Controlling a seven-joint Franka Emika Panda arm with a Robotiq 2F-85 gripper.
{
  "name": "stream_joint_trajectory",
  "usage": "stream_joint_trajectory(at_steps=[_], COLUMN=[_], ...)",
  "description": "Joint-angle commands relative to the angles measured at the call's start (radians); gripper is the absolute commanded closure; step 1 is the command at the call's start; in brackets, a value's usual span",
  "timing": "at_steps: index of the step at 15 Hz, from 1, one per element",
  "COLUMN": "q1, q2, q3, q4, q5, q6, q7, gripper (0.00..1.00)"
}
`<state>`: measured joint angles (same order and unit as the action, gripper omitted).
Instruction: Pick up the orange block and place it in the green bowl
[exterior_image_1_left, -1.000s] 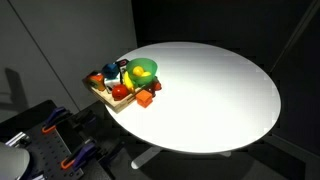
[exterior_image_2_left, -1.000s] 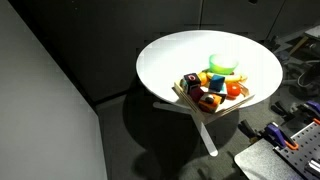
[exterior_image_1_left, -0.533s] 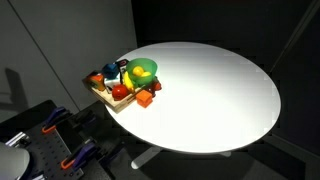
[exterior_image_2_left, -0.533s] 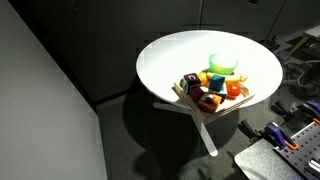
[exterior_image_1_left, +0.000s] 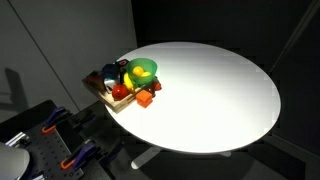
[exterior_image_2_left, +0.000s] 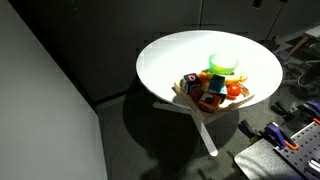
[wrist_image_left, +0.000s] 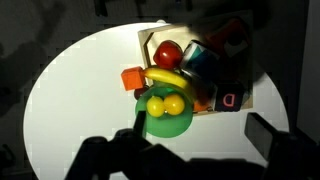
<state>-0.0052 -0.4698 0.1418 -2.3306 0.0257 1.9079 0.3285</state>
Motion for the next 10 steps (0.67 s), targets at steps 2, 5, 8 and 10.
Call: stream_joint_trajectory(at_steps=[2, 5, 8, 10], q1=[-0.020, -0.023, -0.026, -0.028], q2=[0.045, 0.059, 0.065, 0.068], q3=[-0.069, -0.118, -0.162, -0.187], q4=[-0.003, -0.035, -0.090, -0.128], q5=[-0.005, 0.008, 0.011, 0.015], q6=[0.029, 0.088, 0.179, 0.238], q7=[-0.064, -0.140, -0.231, -0.280], gripper=[0.00, 0.00, 0.00, 0.00])
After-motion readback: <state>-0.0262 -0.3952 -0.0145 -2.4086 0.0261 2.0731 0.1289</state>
